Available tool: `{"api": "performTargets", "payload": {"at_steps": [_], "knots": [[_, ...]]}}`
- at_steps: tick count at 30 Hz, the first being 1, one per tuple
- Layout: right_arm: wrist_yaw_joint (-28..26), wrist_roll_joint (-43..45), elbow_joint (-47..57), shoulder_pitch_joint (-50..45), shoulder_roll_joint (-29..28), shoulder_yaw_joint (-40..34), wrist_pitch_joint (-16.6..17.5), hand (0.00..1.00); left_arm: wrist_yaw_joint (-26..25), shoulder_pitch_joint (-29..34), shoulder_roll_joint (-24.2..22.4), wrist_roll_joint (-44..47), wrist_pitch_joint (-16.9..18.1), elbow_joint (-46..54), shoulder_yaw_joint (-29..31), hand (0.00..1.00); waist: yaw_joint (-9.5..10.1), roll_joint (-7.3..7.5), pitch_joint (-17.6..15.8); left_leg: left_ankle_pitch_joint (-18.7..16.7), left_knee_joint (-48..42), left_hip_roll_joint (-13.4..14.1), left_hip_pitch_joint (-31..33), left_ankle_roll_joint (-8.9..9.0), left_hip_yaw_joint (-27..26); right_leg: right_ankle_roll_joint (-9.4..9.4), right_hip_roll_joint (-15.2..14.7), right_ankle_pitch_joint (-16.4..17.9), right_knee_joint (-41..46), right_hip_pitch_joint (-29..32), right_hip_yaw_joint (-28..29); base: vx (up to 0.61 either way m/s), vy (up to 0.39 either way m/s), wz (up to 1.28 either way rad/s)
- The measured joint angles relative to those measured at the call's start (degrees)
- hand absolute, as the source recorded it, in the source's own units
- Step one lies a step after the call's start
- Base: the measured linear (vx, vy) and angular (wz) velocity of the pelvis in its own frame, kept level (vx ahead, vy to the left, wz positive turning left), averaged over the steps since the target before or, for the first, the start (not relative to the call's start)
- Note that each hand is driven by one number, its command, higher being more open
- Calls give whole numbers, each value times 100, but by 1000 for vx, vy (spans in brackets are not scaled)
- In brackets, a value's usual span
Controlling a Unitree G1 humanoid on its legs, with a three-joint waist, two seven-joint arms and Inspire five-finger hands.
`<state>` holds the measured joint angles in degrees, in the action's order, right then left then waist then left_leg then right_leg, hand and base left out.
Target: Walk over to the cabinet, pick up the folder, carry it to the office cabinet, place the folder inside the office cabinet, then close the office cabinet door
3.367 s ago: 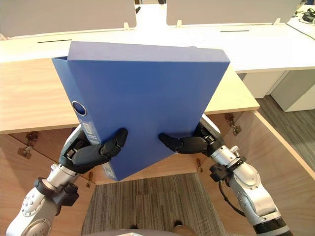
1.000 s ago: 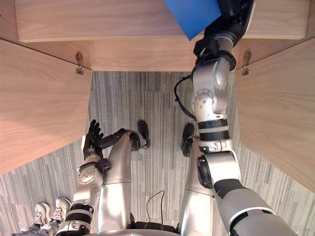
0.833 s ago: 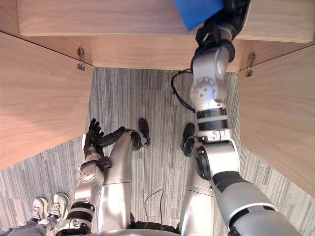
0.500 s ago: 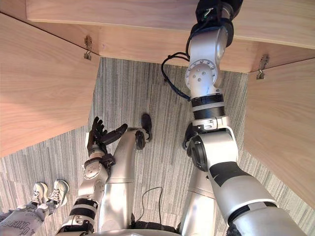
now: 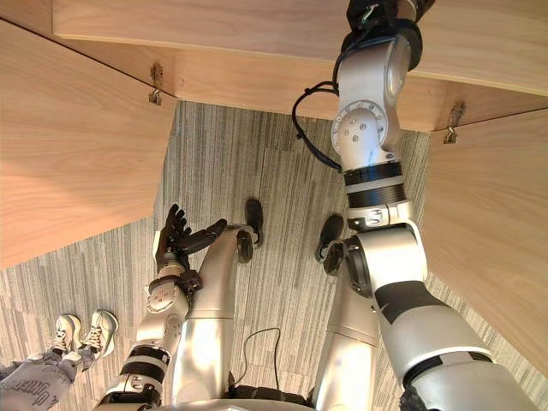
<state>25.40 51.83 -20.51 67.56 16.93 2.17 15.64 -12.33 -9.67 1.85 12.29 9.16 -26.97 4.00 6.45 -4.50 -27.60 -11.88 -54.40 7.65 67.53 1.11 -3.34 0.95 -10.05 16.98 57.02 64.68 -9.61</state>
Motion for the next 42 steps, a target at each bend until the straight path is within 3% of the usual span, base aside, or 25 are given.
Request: {"api": "performTargets", "payload": {"at_steps": [4,9,10,13,14,15,19,22,25,29,32,38,42], "knots": [[-506,-1096,223,-410,772,826,-376,100,54,87,159,-52,6,0,-24,100,-207,1,0,1,17,47,-4,-6,-73,1,10,-10,-48,-8,4,0,0,0],[-1164,-2686,306,-893,1855,1687,-697,100,128,145,311,-224,96,4,-171,100,-266,15,6,1,52,134,-52,-6,-100,-11,92,-68,-152,-64,-4,-27,-14,-8],[-1328,-3041,305,-1034,2075,1870,-766,0,151,202,346,-261,132,10,-189,100,-277,44,20,3,77,146,-72,-9,-125,-15,96,-75,-174,-72,3,-39,-12,-8],[-1566,-3712,300,-1151,2312,1985,-728,0,190,230,371,-286,148,1,-202,100,-307,58,27,20,138,154,-122,-29,-154,-18,101,-98,-223,-108,4,-30,-15,-2],[-1618,-4596,77,-1117,2562,2056,-731,0,281,236,401,-347,153,-79,-206,100,-305,141,70,34,233,162,-241,-28,-188,-19,112,-118,-311,-209,7,-45,-27,-1],[-1623,-4862,5,-1077,2617,2075,-732,0,288,236,414,-349,152,-101,-209,100,-303,148,73,34,250,166,-270,-29,-183,-18,117,-122,-351,-259,-9,-40,-25,-2],[-1637,-5180,-203,-1015,2668,2082,-726,0,300,236,447,-353,161,-195,-218,100,-287,248,126,39,330,164,-319,-35,-212,-7,118,-138,-437,-305,-8,0,0,0],[-2064,-4392,-222,-1170,2667,2080,-716,0,412,236,448,-355,167,-206,-232,100,-256,260,133,39,393,159,-398,-35,-214,-7,117,-137,-511,-398,-33,0,0,0],[-2583,-3073,-52,-1501,2638,2070,-668,0,523,237,443,-392,161,-239,-237,100,-246,261,133,40,456,152,-469,-34,-224,-7,115,-137,-573,-474,-43,0,0,0],[-2782,-2308,273,-1891,2456,2026,-657,0,571,237,437,-502,160,-233,-233,100,-259,261,133,47,511,151,-496,-33,-247,-7,116,-137,-596,-475,-31,-6,-8,0],[-2598,-2433,564,-2144,2218,1835,-656,0,563,237,423,-550,154,-240,-210,100,-268,262,133,48,532,151,-514,-33,-263,-7,117,-137,-602,-474,-22,-9,-11,0],[-1642,-4471,681,-2152,1601,1405,-669,0,481,237,365,-550,128,-251,-103,100,-300,262,133,48,534,152,-527,-33,-277,-7,118,-138,-603,-474,-7,-12,-7,0],[-1129,-5660,630,-1981,1281,1206,-915,0,289,236,316,-547,131,-249,-28,100,-302,263,132,48,528,154,-512,-33,-274,-7,119,-138,-602,-463,-9,-16,-10,0]]}}
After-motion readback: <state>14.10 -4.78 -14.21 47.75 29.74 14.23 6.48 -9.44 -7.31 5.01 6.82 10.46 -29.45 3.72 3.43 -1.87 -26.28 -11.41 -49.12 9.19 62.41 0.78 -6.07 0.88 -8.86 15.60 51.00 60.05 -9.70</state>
